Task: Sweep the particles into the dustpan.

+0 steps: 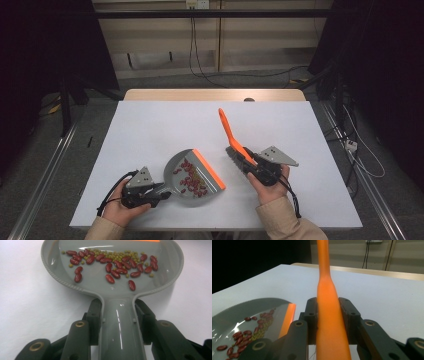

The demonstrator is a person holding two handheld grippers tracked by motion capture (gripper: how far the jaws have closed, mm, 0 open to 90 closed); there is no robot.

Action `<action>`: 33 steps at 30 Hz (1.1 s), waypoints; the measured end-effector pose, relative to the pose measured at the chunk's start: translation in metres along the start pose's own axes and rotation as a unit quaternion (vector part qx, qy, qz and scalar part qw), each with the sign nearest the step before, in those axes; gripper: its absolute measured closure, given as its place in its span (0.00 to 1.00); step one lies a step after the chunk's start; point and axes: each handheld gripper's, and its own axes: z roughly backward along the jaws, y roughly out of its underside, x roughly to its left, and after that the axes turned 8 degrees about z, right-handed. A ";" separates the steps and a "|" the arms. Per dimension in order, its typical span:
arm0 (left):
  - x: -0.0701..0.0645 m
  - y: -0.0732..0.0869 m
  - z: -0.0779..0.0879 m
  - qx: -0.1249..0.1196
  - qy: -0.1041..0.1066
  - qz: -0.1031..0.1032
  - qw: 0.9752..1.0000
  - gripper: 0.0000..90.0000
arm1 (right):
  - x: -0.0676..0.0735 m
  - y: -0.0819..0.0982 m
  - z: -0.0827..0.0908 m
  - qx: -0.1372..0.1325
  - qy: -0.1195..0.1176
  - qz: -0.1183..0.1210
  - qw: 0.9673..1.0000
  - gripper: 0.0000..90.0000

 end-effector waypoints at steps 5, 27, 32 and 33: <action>0.006 0.000 0.004 -0.022 -0.017 0.020 0.999 0.70 | -0.002 0.000 0.000 -0.001 0.001 -0.001 1.000 0.79; 0.050 0.001 0.012 -0.058 -0.204 0.157 0.965 0.70 | -0.015 0.000 0.005 -0.001 0.008 0.001 1.000 0.79; 0.051 0.003 0.009 -0.054 -0.217 0.178 0.958 0.70 | -0.016 0.001 0.005 -0.001 0.007 0.000 1.000 0.79; 0.051 0.003 0.009 -0.049 -0.218 0.178 0.958 0.70 | -0.016 0.001 0.005 -0.001 0.007 0.000 1.000 0.79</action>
